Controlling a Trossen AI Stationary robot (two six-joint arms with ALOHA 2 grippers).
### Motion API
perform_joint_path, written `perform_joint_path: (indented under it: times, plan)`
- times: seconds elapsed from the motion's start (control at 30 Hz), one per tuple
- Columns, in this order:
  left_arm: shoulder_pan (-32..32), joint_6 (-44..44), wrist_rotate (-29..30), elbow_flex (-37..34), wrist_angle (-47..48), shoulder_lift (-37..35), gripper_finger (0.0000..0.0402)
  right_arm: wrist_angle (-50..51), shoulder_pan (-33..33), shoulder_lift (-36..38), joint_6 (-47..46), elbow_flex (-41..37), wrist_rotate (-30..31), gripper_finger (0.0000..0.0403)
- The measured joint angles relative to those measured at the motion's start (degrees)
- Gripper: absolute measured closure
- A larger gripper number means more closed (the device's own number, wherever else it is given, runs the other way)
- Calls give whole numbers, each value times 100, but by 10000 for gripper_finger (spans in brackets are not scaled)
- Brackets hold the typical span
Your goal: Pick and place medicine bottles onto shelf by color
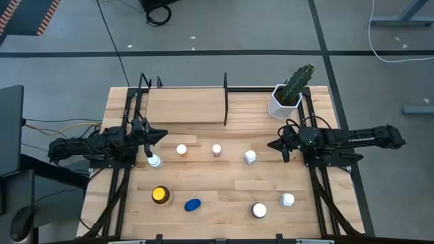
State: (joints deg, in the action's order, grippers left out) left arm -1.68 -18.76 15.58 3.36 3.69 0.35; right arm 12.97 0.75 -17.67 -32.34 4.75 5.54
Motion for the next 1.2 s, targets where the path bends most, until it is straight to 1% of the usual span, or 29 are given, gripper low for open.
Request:
perform_joint_path:
  times: [0.33, 0.6, 0.73, 0.8, 0.87, 0.97, 1.0, 1.1, 1.2]
  plan:
    - [0, -4, 0, -1, -1, 1, 363, 0, -1, 0, 0, 1, 0, 386]
    - [-8, -7, 3, -1, -70, 1, 370, -2, -2, 1, 0, 1, -1, 386]
    - [-6, -276, 3, -1, -207, 1, 371, -2, -2, 2, 0, 0, 0, 386]
    - [-14, -778, 48, -6, -488, 2, 369, -2, -2, 0, 2, 2, -2, 386]
    - [-51, -1174, 280, -7, -1232, 4, 366, -1, -2, 1, 0, 2, -1, 386]
    - [-100, -1162, 327, 7, -2291, 1, 365, -1, -2, 1, 1, 1, -1, 386]
    - [-102, -1057, 325, 81, -2363, 3, 367, -1, -2, 1, 0, 1, 0, 386]
    - [-104, -785, 327, 506, -2149, 155, 374, -2, -2, -2, 0, 0, 0, 386]
    - [-104, -476, 325, 1003, -1777, 617, 381, -2, -2, -7, 0, 1, -2, 386]
